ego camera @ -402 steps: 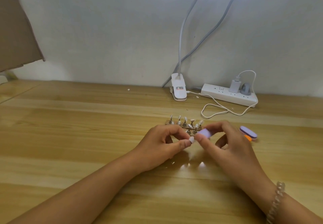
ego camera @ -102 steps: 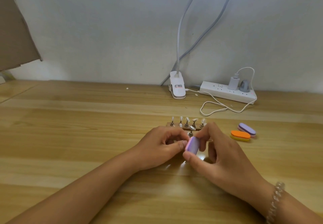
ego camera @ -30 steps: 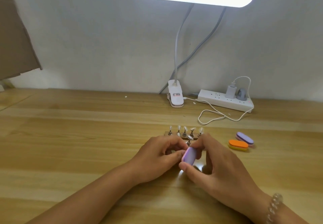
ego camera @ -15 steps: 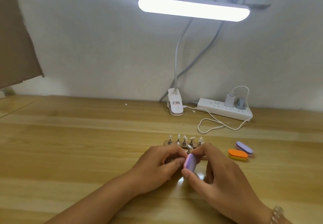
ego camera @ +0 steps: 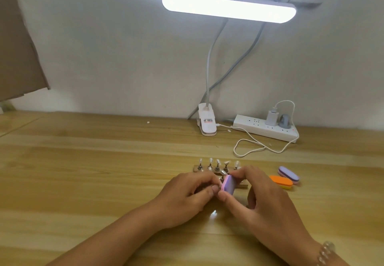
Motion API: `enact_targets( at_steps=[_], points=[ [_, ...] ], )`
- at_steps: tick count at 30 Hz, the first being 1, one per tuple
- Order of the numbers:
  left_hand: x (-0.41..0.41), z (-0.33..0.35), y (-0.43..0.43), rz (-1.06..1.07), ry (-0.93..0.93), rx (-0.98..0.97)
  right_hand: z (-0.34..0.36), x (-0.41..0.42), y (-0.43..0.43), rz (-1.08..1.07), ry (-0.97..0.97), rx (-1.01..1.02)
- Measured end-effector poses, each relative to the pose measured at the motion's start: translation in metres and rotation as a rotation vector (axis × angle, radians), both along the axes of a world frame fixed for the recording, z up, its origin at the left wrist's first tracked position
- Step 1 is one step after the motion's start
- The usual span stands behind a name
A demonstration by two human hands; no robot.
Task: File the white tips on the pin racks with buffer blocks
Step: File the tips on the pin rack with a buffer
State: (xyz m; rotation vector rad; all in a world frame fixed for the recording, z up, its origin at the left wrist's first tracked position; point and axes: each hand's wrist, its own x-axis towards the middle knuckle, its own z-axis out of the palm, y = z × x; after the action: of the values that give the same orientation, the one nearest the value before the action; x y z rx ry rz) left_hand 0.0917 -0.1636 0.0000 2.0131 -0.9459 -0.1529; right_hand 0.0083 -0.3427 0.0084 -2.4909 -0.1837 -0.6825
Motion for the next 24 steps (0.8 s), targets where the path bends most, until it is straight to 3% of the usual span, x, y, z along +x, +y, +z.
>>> enact_targets(
  at_steps=[11, 16, 21, 24],
  points=[
    [-0.0015, 0.0019, 0.0007, -0.014, 0.021, 0.015, 0.0018, -0.0042, 0.0062, 0.054, -0.02, -0.072],
    [0.0008, 0.0011, 0.0, -0.018, 0.035, 0.004, -0.0023, 0.0012, -0.0016, 0.01, 0.009, 0.052],
    [0.0002, 0.0008, 0.0002, -0.022, 0.013, 0.008, -0.0014, -0.0044, 0.0046, 0.075, 0.035, -0.061],
    [0.0014, 0.0014, -0.0002, -0.014, 0.024, -0.006, -0.0021, -0.0009, 0.0, 0.013, 0.034, 0.017]
  ],
)
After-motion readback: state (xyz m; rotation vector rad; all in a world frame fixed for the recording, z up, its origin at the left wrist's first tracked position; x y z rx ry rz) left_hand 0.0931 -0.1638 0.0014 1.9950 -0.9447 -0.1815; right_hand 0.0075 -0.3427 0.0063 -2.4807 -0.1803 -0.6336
